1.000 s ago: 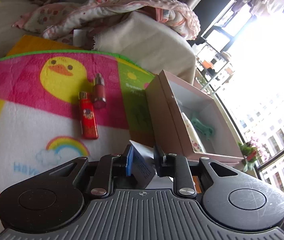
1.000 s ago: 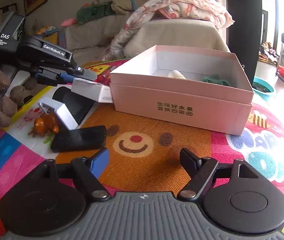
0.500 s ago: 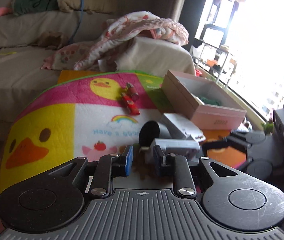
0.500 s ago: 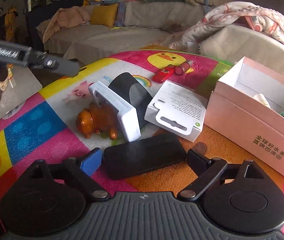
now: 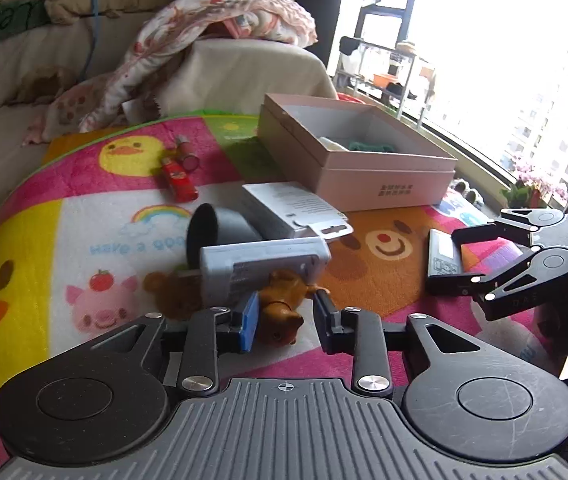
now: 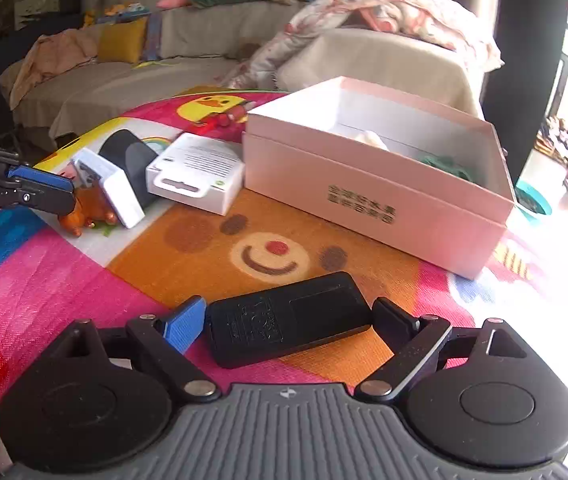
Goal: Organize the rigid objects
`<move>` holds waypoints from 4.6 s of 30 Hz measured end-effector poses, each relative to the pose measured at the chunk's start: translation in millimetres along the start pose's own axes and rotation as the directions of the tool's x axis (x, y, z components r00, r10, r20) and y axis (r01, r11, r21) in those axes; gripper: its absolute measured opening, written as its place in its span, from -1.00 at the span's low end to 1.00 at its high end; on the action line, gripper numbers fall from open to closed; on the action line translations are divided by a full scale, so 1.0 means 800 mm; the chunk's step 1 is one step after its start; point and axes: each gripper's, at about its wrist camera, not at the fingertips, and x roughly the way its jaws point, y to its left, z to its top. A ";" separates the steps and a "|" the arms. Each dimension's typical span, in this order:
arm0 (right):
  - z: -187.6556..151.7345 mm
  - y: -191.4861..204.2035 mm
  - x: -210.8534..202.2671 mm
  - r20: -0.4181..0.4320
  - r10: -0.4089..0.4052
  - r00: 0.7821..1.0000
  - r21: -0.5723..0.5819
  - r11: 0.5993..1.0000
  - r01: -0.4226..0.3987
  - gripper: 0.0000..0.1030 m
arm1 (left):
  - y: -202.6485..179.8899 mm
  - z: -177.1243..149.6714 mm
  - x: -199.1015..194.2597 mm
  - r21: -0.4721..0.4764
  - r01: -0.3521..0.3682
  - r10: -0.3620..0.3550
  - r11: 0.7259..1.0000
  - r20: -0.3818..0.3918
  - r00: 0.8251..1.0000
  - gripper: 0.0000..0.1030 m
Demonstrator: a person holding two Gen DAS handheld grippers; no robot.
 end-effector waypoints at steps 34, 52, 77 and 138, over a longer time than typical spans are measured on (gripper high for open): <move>-0.009 -0.009 0.002 -0.013 0.039 0.999 0.032 0.999 -0.039 1.00 | -0.052 0.027 0.087 0.012 -0.022 0.021 1.000 0.023 1.000 -0.41; -0.010 -0.010 0.001 -0.012 0.038 0.999 0.031 0.999 -0.038 1.00 | -0.093 -0.009 0.036 0.267 0.092 -0.052 0.959 -0.153 0.987 -0.33; -0.010 -0.016 -0.003 0.001 0.054 0.999 0.057 0.997 -0.054 1.00 | -0.104 0.015 0.031 0.372 0.078 -0.047 0.925 -0.092 0.995 0.41; 0.075 0.022 0.015 0.137 -0.009 0.991 -0.089 0.996 0.022 0.74 | 0.154 0.203 0.163 -0.251 -0.168 0.163 0.953 -0.039 0.986 -0.16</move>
